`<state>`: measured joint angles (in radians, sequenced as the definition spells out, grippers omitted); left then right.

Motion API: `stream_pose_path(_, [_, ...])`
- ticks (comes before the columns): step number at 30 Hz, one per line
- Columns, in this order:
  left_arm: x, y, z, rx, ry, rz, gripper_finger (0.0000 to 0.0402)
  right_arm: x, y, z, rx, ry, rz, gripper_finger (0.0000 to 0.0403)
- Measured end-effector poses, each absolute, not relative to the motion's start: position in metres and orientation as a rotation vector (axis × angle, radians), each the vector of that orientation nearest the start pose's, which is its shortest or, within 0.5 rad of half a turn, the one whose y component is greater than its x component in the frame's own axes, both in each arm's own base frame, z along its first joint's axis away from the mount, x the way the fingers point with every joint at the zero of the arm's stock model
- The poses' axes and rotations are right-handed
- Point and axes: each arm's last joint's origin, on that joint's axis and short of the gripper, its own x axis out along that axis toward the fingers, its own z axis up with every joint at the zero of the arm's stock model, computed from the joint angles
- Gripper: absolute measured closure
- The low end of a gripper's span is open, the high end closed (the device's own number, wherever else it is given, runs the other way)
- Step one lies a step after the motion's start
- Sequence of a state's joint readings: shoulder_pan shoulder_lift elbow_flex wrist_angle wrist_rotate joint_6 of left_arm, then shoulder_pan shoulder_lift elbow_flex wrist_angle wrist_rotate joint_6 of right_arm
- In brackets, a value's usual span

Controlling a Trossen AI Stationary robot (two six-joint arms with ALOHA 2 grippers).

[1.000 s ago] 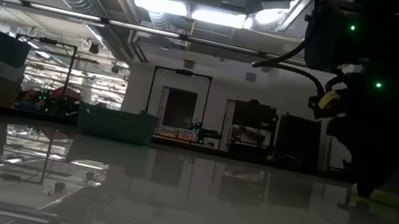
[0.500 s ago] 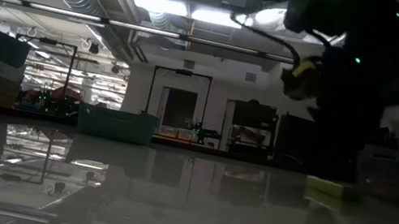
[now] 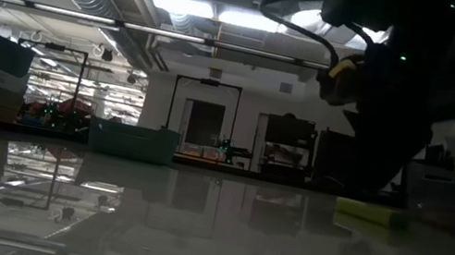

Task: Sort blocks
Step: Put the green block into the white bin

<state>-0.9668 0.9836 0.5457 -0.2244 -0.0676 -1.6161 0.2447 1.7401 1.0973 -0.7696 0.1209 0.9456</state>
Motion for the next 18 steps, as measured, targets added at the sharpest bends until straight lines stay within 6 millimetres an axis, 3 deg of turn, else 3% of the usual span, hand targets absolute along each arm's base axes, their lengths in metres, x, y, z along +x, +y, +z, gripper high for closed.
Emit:
stream_pose_path(12, [0.122, -0.155, 0.215, -1.137, 1.042, -0.138, 0.0233, 0.303, 0.074, 0.148, 0.484, 1.327, -0.528, 0.0216])
stream_pose_path(18, [0.134, -0.145, 0.215, -1.078, 0.939, -0.099, 0.0233, 0.308, 0.075, 0.137, 0.416, 1.346, -0.484, 0.0278])
